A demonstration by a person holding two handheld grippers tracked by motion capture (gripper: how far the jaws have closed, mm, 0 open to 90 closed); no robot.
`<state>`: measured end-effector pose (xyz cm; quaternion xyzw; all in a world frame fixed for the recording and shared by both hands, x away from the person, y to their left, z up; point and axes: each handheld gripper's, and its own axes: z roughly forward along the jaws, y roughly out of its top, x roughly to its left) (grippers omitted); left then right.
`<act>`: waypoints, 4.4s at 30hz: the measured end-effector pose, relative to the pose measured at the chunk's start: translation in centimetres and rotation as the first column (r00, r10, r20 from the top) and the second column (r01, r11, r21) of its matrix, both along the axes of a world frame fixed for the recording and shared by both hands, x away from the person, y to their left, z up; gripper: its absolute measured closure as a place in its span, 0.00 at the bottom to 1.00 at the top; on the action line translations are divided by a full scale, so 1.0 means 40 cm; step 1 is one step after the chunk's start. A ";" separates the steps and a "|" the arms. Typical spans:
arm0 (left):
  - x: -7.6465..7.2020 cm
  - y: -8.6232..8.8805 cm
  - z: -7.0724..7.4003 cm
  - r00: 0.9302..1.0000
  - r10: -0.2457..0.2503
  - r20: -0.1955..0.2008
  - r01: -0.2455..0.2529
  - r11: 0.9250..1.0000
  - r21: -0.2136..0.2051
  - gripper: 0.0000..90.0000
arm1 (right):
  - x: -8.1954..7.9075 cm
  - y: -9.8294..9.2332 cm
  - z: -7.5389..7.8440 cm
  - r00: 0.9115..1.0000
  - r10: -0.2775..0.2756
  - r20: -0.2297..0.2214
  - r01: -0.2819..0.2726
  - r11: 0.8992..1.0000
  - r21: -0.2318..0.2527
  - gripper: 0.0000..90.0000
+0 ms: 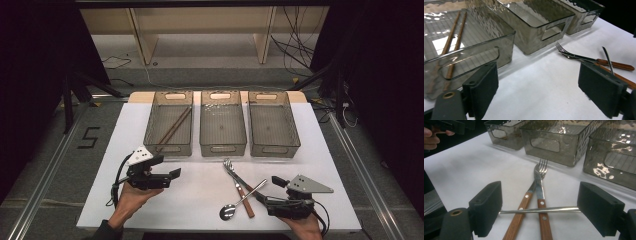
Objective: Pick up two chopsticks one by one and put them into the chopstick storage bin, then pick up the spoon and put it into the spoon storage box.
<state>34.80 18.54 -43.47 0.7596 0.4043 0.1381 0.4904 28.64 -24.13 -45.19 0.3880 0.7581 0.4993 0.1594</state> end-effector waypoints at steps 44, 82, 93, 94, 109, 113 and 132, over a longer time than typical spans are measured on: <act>-0.073 0.030 -0.006 0.999 0.005 0.035 -0.004 1.000 -0.031 0.18 | 0.139 0.092 0.082 0.934 0.323 -0.152 -0.356 0.822 -0.445 0.25; -0.074 0.032 -0.016 1.000 -0.011 0.027 0.012 1.000 -0.027 0.18 | 0.186 0.155 -0.014 0.846 0.400 -0.353 -0.530 0.552 -0.644 0.41; -0.075 0.031 -0.015 1.000 -0.013 0.028 0.014 0.999 -0.029 0.18 | 0.178 0.157 -0.019 0.848 0.395 -0.352 -0.524 0.529 -0.668 0.59; -0.075 0.031 -0.015 1.000 -0.013 0.029 0.014 0.999 -0.029 0.18 | 0.177 0.157 -0.019 0.849 0.399 -0.346 -0.522 0.530 -0.668 0.61; -0.074 0.028 -0.016 0.999 -0.021 0.028 0.022 1.000 -0.017 0.18 | 0.148 0.163 -0.008 0.856 0.431 -0.285 -0.487 0.490 -0.722 0.85; -0.074 0.027 -0.017 0.999 -0.022 0.028 0.023 1.000 -0.015 0.18 | 0.144 0.169 -0.005 0.852 0.450 -0.269 -0.485 0.484 -0.728 0.93; -0.073 0.032 -0.015 0.999 -0.013 0.033 0.014 1.000 -0.026 0.18 | 0.142 0.165 0.007 0.846 0.466 -0.260 -0.491 0.488 -0.721 1.00</act>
